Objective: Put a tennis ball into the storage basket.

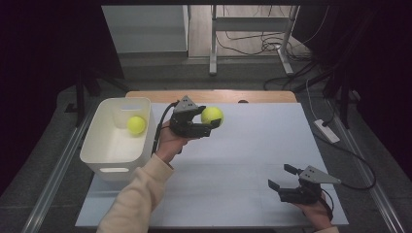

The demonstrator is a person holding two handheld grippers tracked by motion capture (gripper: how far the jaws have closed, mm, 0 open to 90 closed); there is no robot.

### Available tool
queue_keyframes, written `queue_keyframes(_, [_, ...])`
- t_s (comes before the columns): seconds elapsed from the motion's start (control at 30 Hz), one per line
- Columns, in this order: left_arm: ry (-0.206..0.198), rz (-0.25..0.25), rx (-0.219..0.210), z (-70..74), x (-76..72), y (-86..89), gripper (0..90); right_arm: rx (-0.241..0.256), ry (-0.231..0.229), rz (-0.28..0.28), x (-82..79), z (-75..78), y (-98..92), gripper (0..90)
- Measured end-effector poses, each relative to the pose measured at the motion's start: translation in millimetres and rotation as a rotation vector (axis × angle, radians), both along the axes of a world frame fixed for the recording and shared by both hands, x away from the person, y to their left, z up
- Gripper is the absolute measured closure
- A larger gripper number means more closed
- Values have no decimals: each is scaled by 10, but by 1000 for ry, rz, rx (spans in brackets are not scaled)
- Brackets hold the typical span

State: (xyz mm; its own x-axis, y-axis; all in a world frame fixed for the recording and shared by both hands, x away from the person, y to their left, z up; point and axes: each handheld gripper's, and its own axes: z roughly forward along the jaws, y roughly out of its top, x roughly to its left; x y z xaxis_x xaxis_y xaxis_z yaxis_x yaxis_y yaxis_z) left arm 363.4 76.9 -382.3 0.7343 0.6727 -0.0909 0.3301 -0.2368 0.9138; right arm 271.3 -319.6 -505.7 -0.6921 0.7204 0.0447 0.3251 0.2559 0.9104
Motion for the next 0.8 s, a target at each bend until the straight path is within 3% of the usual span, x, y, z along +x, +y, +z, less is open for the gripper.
queue_keyframes(0.8, [-26,50,-28,104,-72,257,278,-1,-1,0,6,-2,0,115])
